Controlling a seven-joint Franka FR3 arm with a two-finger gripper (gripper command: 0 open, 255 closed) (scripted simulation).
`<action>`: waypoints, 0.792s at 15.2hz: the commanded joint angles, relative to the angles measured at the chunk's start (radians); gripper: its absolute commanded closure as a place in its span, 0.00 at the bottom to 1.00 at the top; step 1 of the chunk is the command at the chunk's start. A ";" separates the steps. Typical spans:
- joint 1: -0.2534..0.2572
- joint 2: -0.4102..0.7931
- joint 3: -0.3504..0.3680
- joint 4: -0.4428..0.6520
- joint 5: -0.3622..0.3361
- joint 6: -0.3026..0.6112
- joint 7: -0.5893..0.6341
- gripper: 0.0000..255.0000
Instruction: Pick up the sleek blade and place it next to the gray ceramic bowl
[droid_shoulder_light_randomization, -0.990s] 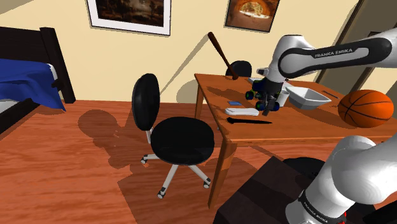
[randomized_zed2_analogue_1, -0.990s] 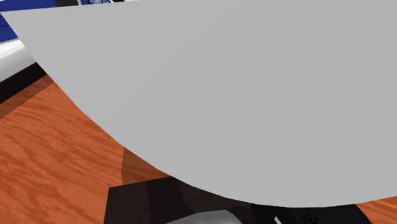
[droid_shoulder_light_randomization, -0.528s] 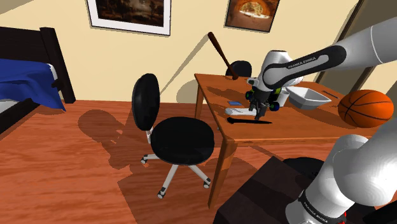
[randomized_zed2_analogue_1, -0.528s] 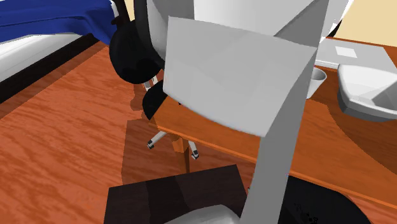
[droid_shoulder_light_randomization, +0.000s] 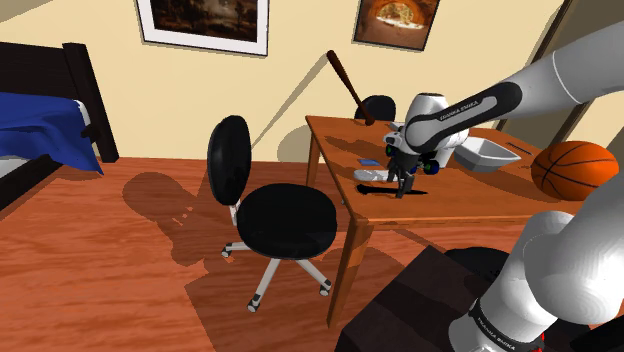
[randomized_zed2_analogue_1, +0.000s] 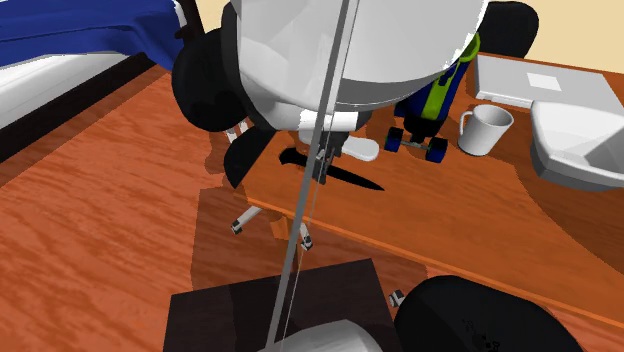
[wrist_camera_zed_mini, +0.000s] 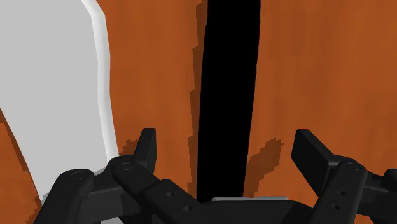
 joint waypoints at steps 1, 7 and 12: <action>0.001 0.004 -0.001 -0.001 0.002 0.006 -0.001 0.00; 0.001 0.004 -0.001 -0.001 0.002 0.006 -0.001 1.00; 0.001 0.006 -0.002 0.000 0.003 0.005 -0.003 1.00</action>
